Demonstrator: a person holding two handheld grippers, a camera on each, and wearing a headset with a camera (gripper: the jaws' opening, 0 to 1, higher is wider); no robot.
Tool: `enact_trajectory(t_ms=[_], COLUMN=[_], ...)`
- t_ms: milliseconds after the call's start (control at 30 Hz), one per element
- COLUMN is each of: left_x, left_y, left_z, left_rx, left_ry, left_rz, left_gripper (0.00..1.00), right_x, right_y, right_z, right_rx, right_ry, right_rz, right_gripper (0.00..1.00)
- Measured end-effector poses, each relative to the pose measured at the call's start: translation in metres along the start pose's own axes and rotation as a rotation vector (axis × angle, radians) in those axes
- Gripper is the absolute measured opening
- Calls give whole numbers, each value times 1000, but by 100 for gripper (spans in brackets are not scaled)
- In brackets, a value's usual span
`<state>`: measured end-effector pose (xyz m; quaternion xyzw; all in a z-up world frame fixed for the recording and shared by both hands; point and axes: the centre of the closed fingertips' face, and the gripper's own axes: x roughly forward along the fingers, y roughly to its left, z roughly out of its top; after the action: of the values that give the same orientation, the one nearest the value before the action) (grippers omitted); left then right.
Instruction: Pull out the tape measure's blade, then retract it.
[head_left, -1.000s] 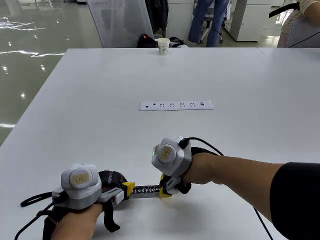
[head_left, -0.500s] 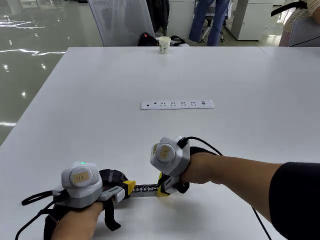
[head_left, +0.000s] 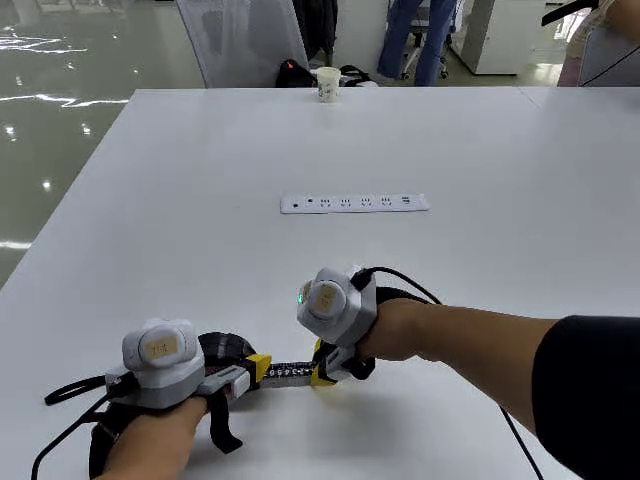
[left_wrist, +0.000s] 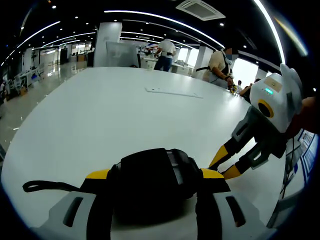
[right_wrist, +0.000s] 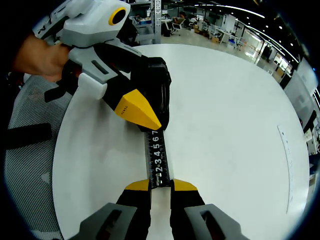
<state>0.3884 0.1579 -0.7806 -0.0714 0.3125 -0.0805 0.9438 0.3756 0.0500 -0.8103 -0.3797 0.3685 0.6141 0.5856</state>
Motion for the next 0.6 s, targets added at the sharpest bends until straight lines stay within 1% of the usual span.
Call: enact_trajectory(t_ms=[167,600], left_x=[0,-1], left_y=[0,0], left_z=[0,0], left_rx=[-1,-4], left_ry=[-1,-2], left_rz=[-1,-2], left_gripper=[62,62], right_x=[1,4], right_y=[-1,0], right_z=[2,8], right_rx=[10,2], right_ry=[-7,-14], right_rz=[0,1], right_gripper=[11,11])
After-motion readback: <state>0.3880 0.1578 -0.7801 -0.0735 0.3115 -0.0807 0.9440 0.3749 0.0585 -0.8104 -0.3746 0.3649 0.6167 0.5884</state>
